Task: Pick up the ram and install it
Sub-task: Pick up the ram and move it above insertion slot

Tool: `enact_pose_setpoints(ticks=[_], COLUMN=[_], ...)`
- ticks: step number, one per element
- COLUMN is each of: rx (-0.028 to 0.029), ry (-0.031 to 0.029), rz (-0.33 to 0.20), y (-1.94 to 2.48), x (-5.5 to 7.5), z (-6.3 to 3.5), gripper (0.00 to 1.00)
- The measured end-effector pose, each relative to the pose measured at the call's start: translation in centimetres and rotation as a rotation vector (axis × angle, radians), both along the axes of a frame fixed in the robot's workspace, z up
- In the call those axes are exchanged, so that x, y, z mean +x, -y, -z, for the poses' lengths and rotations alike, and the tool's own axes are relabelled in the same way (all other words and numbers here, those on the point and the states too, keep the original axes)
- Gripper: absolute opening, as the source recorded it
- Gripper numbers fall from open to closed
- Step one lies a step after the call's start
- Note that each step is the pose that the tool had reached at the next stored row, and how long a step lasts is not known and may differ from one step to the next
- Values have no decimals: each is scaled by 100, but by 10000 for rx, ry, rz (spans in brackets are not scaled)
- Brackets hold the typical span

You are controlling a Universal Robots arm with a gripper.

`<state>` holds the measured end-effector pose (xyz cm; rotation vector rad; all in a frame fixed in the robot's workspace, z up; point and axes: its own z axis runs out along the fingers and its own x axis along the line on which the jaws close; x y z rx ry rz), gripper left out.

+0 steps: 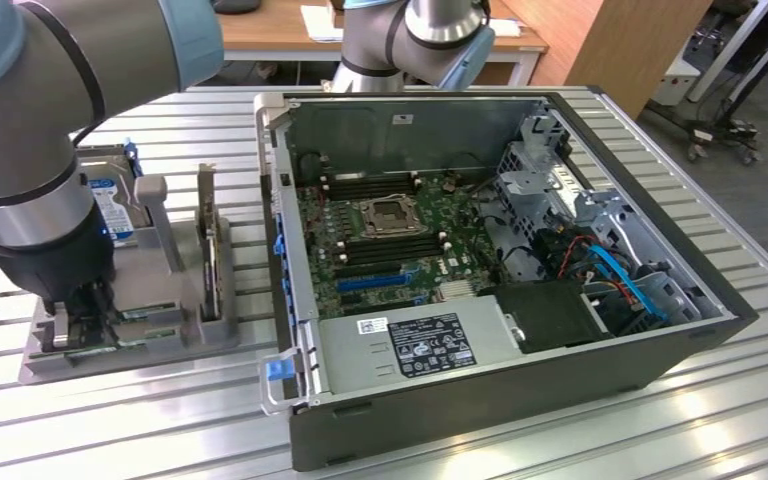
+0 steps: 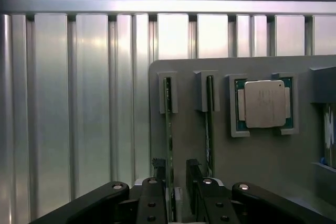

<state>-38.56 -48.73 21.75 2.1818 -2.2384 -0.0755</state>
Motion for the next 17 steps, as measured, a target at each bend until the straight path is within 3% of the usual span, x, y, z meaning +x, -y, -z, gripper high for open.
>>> enact_pose_setpoints(ticks=[11, 17], rx=[0, 2], ry=[-1, 0], rz=[0, -1], y=[1, 1], x=[0, 92], z=[139, 141], gripper=[29, 29])
